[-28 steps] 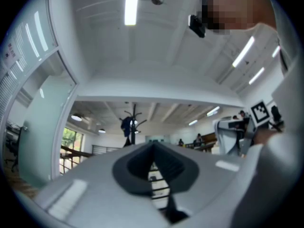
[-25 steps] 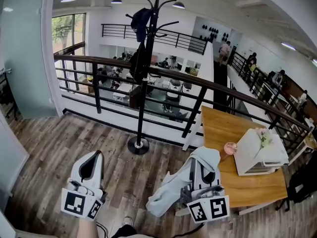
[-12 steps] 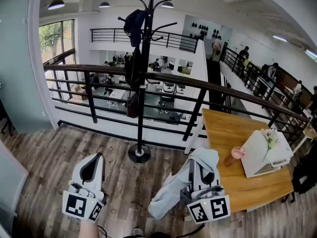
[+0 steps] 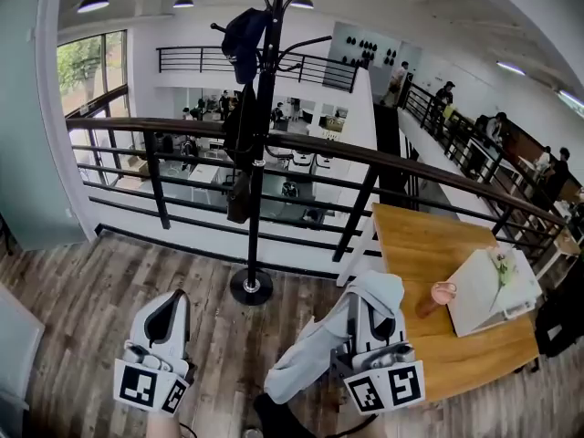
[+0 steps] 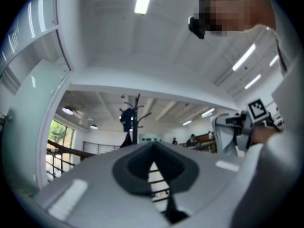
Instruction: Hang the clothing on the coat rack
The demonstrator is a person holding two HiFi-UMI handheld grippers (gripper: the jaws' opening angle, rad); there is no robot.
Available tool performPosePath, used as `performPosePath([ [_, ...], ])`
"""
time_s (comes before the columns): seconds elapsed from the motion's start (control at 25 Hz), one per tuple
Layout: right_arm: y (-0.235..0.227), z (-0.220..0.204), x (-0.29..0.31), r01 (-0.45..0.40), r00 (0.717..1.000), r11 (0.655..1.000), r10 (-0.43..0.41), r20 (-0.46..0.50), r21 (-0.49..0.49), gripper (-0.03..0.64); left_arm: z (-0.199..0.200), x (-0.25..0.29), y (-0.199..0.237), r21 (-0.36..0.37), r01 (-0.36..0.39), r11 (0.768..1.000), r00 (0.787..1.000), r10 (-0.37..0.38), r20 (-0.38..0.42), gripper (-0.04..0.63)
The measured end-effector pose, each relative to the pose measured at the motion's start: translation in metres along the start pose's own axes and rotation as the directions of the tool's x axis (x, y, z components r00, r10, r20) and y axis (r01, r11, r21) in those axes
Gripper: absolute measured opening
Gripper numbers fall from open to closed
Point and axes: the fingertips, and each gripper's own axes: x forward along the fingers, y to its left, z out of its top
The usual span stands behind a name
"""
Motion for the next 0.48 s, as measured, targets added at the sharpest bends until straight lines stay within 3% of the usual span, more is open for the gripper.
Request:
performPosePath([
  [0.48, -0.053, -0.046, 0.126, -0.043, 0.999, 0.999, 0.043, -0.002, -0.007, 0.011, -0.023, 0.118, 0.052, 0.024, -0.054, 0.998, 0.998, 0.053, 0.017, 0.006],
])
